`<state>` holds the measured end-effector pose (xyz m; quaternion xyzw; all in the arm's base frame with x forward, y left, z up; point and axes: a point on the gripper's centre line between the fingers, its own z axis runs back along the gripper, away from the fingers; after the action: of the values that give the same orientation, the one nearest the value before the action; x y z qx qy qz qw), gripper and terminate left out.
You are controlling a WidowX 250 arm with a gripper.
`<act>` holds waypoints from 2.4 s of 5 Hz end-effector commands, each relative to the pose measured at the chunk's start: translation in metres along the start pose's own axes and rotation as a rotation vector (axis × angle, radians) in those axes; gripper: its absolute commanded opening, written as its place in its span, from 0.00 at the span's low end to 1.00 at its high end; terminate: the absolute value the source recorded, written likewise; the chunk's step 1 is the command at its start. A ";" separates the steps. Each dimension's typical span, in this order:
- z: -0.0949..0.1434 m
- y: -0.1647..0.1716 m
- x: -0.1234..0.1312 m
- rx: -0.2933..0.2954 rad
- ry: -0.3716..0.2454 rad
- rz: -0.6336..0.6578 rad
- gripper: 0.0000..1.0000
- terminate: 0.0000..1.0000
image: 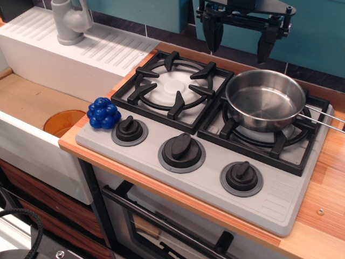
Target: Put pan on stove and put blueberry in pan
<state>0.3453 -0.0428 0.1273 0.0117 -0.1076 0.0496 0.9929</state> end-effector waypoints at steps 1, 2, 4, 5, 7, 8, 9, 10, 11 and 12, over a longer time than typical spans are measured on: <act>0.000 0.000 0.000 0.000 0.000 0.000 1.00 0.00; -0.007 -0.004 -0.002 -0.002 -0.013 0.008 1.00 0.00; 0.019 -0.005 -0.002 0.025 0.040 0.020 1.00 0.00; 0.016 -0.006 0.002 0.013 0.027 0.018 1.00 0.00; -0.020 -0.005 0.007 0.007 -0.043 -0.016 1.00 0.00; -0.031 -0.003 0.006 -0.019 -0.040 -0.006 1.00 0.00; -0.041 -0.002 0.004 -0.034 -0.059 -0.004 1.00 0.00; -0.058 0.000 0.004 -0.052 -0.093 -0.010 1.00 0.00; -0.071 0.002 0.004 -0.067 -0.122 -0.014 1.00 0.00; -0.079 0.001 0.003 -0.071 -0.134 -0.009 1.00 0.00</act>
<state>0.3597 -0.0401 0.0409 -0.0189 -0.1579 0.0415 0.9864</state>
